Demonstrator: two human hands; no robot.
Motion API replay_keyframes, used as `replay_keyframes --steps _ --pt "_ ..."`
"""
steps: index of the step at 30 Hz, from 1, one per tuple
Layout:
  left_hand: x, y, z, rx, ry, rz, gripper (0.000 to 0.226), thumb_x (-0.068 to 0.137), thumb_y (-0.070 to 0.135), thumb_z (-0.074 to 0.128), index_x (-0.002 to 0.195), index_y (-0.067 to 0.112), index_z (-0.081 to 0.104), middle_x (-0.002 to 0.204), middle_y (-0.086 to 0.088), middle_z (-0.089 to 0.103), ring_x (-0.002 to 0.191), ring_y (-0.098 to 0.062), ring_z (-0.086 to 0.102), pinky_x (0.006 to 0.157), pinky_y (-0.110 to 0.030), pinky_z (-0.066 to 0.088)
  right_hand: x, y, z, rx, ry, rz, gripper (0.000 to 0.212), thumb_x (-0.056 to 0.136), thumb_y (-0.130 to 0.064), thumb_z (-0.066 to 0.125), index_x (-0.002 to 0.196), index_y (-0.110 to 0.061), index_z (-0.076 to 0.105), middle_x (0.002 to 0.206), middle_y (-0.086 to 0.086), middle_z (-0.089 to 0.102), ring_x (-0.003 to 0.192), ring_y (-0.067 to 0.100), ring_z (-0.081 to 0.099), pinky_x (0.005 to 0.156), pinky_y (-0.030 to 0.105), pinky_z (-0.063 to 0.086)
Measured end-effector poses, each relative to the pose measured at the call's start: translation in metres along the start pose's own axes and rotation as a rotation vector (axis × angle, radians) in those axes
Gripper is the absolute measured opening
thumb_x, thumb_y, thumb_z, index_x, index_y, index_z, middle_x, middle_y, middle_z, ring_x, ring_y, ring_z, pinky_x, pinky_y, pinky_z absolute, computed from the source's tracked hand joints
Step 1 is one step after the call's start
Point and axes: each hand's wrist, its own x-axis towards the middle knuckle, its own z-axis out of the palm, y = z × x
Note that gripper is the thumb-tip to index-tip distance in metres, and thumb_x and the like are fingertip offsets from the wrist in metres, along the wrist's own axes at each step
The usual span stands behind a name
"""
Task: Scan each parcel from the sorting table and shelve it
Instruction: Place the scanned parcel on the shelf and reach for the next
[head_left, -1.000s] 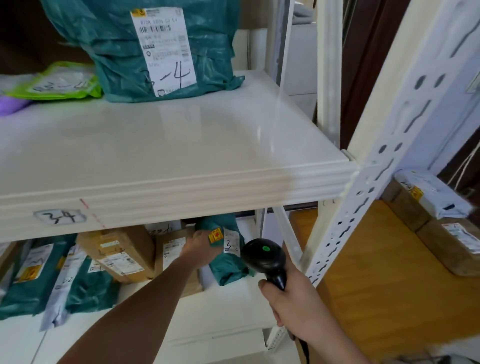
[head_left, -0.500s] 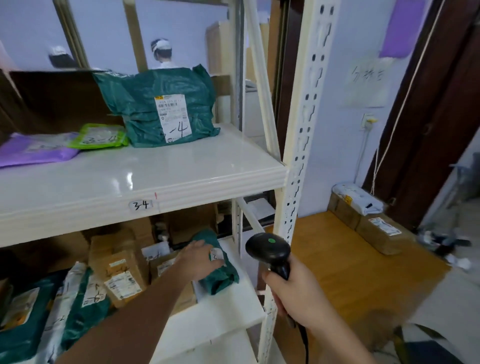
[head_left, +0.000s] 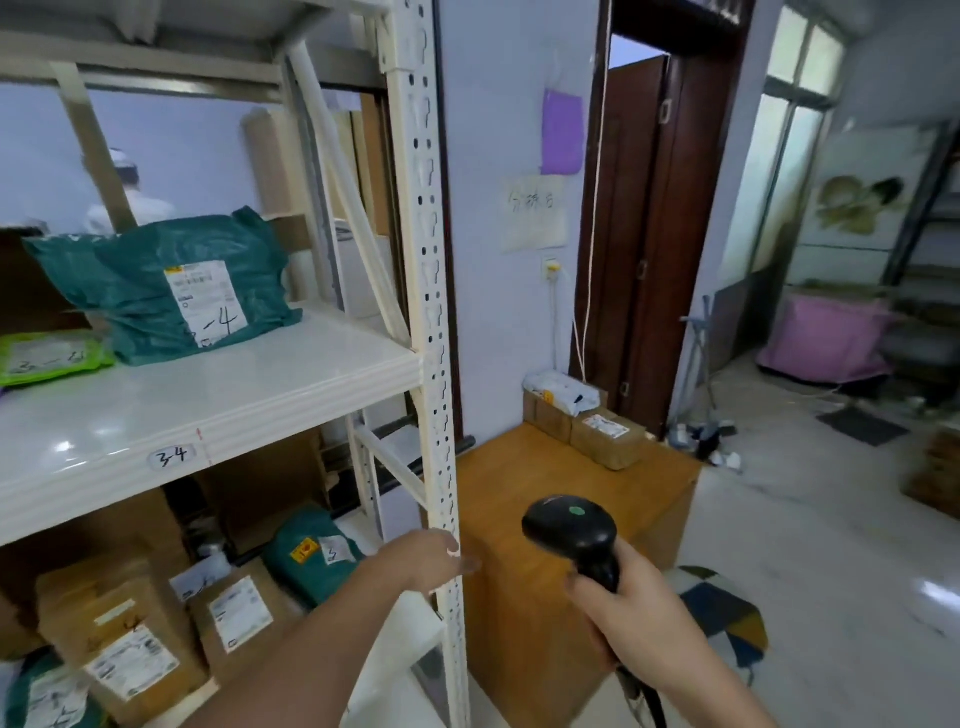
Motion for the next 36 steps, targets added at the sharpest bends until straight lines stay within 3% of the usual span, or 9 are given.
replay_keyframes --steps 3,8,12,19,23,28,32,36 --pt "0.014 0.046 0.004 0.018 -0.009 0.058 0.082 0.088 0.078 0.05 0.146 0.021 0.052 0.152 -0.004 0.051 0.13 -0.024 0.053 0.103 -0.038 0.046 -0.008 0.016 -0.034 0.0 0.047 0.035 0.015 0.089 -0.03 0.067 0.101 -0.034 0.059 0.061 -0.006 0.063 0.06 0.01 0.062 0.063 0.029 0.048" --pt "0.039 0.117 0.008 -0.057 0.01 0.146 0.089 0.095 0.067 0.055 0.164 0.02 0.025 0.167 -0.005 0.031 0.149 -0.025 0.037 0.12 -0.037 0.034 -0.008 0.046 -0.09 -0.018 0.182 0.06 0.013 0.088 -0.03 0.068 0.096 -0.034 0.059 0.056 -0.01 0.064 0.058 0.008 0.062 0.061 0.026 0.045" --pt "0.063 0.158 0.015 -0.039 0.073 0.199 0.088 0.094 0.07 0.054 0.162 0.021 0.028 0.167 -0.004 0.033 0.149 -0.024 0.037 0.12 -0.038 0.035 0.003 0.068 -0.121 -0.019 0.202 0.076 0.01 0.084 -0.028 0.066 0.091 -0.027 0.059 0.05 0.001 0.061 0.044 0.012 0.056 0.057 0.029 0.046" --pt "0.122 0.189 0.028 -0.015 0.079 0.19 0.091 0.092 0.077 0.048 0.161 0.021 0.033 0.167 -0.003 0.031 0.15 -0.025 0.035 0.122 -0.042 0.03 0.053 0.089 -0.144 -0.005 0.203 0.121 0.014 0.084 -0.03 0.066 0.095 -0.027 0.059 0.058 0.004 0.062 0.048 0.016 0.058 0.055 0.033 0.049" --pt "0.172 0.201 0.028 -0.001 0.061 0.173 0.09 0.091 0.079 0.047 0.161 0.024 0.033 0.169 -0.002 0.027 0.154 -0.026 0.029 0.125 -0.046 0.027 0.096 0.09 -0.155 -0.006 0.176 0.111 0.013 0.09 -0.022 0.061 0.1 -0.029 0.055 0.064 0.007 0.062 0.044 0.014 0.058 0.05 0.028 0.05" --pt "0.241 0.22 0.011 0.086 0.029 0.189 0.089 0.092 0.08 0.043 0.161 0.024 0.032 0.169 -0.003 0.027 0.154 -0.027 0.028 0.125 -0.049 0.025 0.158 0.092 -0.17 -0.022 0.218 0.129 0.016 0.087 -0.025 0.065 0.094 -0.036 0.057 0.064 -0.004 0.064 0.063 0.014 0.064 0.069 0.03 0.052" --pt "0.296 0.24 -0.004 0.132 0.012 0.196 0.088 0.091 0.08 0.044 0.16 0.026 0.034 0.168 -0.002 0.029 0.154 -0.028 0.029 0.124 -0.051 0.027 0.206 0.095 -0.183 -0.012 0.256 0.138 0.013 0.089 -0.024 0.064 0.095 -0.033 0.058 0.076 -0.003 0.066 0.076 0.015 0.065 0.067 0.026 0.047" --pt "0.351 0.26 -0.011 0.143 -0.012 0.198 0.091 0.089 0.083 0.04 0.161 0.028 0.032 0.17 -0.002 0.026 0.155 -0.029 0.025 0.125 -0.054 0.025 0.254 0.107 -0.203 0.008 0.261 0.171 0.014 0.088 -0.026 0.065 0.096 -0.034 0.057 0.074 0.002 0.068 0.066 0.018 0.065 0.062 0.028 0.049"
